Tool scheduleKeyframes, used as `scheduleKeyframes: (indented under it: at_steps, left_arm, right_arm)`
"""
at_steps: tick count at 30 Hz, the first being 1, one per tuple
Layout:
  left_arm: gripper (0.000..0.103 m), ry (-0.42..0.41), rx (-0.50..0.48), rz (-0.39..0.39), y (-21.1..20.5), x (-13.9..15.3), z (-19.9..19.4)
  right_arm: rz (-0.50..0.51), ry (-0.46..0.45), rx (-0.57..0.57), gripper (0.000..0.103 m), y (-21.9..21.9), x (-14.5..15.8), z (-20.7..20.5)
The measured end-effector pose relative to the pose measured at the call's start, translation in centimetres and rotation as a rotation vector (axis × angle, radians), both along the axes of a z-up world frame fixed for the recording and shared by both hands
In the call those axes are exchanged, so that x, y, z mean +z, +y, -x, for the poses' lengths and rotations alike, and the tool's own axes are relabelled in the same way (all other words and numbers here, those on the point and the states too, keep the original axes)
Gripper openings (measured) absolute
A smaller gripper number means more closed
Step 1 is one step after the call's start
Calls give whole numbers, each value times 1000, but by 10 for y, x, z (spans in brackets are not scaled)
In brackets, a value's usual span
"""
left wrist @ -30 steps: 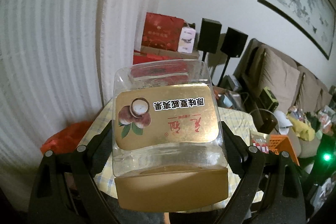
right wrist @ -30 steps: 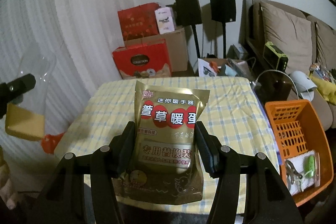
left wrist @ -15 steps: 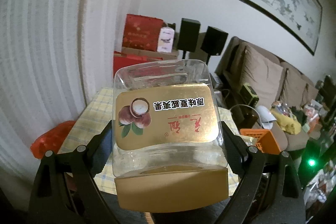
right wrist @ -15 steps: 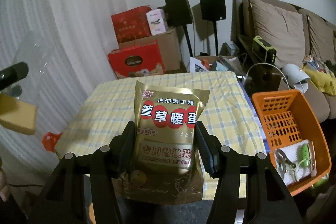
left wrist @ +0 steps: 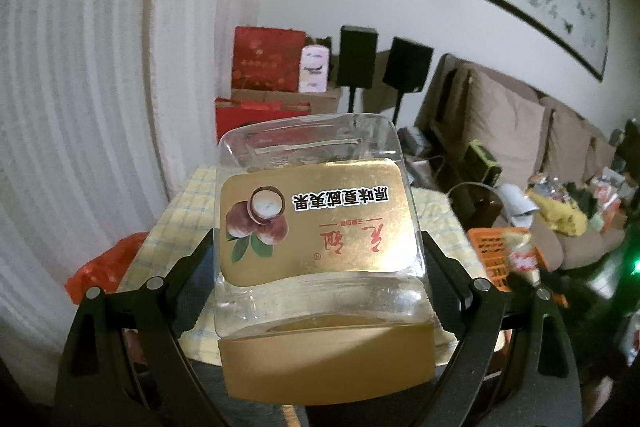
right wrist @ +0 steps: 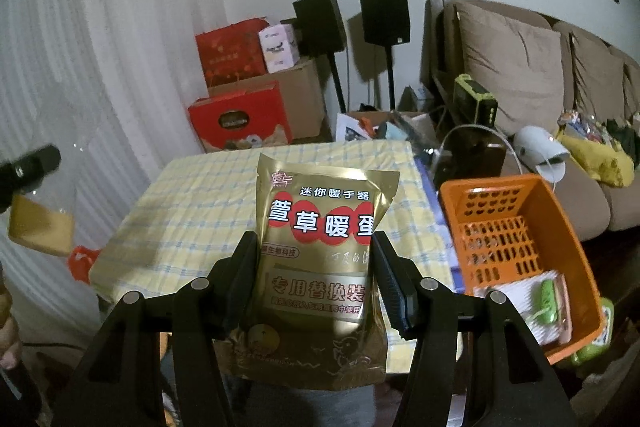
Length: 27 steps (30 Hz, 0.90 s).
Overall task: Organize objects
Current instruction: 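Lift the clear box with the left tool while the right tool lifts the gold pouch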
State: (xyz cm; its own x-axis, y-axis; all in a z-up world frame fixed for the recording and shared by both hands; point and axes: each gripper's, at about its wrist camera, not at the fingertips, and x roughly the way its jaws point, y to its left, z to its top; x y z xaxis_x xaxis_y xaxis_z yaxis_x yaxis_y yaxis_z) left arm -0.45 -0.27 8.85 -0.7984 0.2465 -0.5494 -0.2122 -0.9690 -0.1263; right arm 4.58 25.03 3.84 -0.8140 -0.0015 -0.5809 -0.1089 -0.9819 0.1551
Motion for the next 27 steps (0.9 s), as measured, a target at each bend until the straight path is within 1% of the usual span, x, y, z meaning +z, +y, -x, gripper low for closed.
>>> scheduleKeyframes:
  at_steps: [2, 5, 7, 9, 14, 17, 19, 24, 27]
  left_arm:
    - [91, -3, 9, -6, -2, 0, 0]
    - [91, 4, 28, -20, -6, 2, 0]
    - [91, 6, 37, -22, -9, 1, 0]
    - [91, 5, 58, -6, -10, -2, 2]
    - [91, -15, 76, -3, -9, -7, 5]
    - [91, 24, 103, -2, -4, -2, -1]
    - [91, 38, 113, 23, 0, 0, -1]
    - [91, 48, 127, 48, 9, 2, -3]
    - [91, 63, 141, 47, 14, 1, -6]
  right_arm:
    - [-27, 5, 3, 58, 4, 4, 0]
    - [-41, 10, 20, 58, 10, 5, -4]
    - [-19, 10, 58, 58, 17, 2, -8]
    - [12, 2, 75, 58, 27, -4, -15]
    - [-23, -17, 67, 58, 43, -16, -27]
    - [-43, -3, 71, 58, 46, -21, -28]
    - [-42, 4, 72, 58, 48, -24, -26]
    - [-35, 28, 89, 58, 51, -26, -28]
    - [-50, 38, 97, 58, 52, -24, -28]
